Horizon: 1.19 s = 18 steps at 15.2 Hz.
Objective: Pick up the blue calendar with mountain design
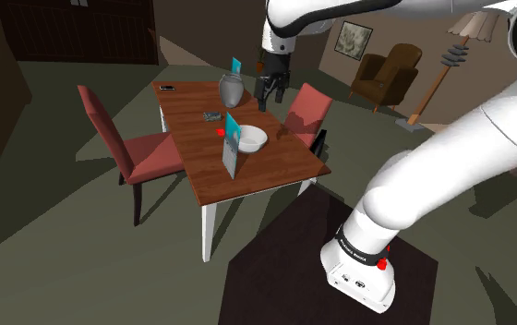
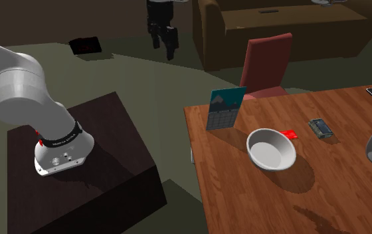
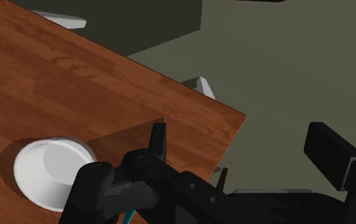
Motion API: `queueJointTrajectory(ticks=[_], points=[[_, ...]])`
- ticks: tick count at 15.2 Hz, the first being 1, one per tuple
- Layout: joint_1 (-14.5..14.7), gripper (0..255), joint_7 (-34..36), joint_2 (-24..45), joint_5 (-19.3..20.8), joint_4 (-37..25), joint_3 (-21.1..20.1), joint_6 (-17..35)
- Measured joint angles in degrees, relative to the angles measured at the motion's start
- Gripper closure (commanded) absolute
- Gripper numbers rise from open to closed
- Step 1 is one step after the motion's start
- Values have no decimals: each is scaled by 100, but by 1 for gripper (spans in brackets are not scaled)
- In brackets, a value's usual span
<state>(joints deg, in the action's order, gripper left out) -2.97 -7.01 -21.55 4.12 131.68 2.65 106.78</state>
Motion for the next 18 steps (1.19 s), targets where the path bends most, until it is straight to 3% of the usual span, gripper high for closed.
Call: queueJointTrajectory(ticks=[9, 18], points=[[-160, 0, -14, 2049, -275, -1055, 259, 703], [-424, 0, -122, 4145, -719, -2644, 397, 895]])
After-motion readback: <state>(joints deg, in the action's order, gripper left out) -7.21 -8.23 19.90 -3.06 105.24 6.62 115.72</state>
